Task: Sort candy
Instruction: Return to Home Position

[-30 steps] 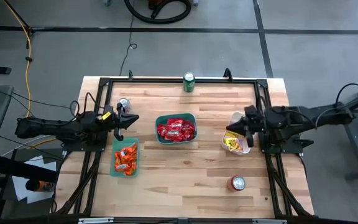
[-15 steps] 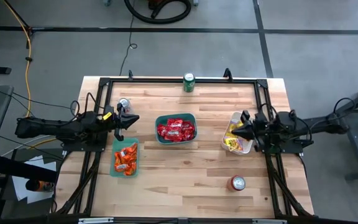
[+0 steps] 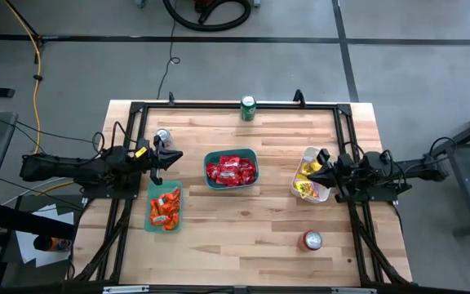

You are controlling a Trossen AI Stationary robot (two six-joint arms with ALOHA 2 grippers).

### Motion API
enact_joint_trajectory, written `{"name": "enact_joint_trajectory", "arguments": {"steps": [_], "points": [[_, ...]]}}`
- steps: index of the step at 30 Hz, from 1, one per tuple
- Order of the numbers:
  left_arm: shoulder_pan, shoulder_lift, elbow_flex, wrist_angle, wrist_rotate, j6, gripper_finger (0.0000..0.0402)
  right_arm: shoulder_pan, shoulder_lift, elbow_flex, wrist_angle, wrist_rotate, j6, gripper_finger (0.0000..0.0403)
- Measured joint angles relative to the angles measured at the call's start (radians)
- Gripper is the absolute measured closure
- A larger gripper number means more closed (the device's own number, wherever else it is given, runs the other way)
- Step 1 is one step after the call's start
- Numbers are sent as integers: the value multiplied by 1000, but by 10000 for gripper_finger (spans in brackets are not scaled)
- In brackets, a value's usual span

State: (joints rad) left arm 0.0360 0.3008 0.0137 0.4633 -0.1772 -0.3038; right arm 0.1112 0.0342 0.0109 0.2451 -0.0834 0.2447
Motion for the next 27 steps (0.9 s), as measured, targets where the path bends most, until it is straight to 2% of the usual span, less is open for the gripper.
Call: {"name": "enact_joint_trajectory", "arguments": {"steps": [8,13,18,27], "points": [[0,0,0,-2,0,0,401,0,-24,-1,-50,0,-74,403],[0,0,0,-3,0,0,401,0,-23,-1,-140,1,8,403],[0,0,0,-3,0,0,401,0,-23,-1,-221,0,17,403],[0,0,0,-3,0,0,401,0,-18,-1,-221,4,17,403]]}}
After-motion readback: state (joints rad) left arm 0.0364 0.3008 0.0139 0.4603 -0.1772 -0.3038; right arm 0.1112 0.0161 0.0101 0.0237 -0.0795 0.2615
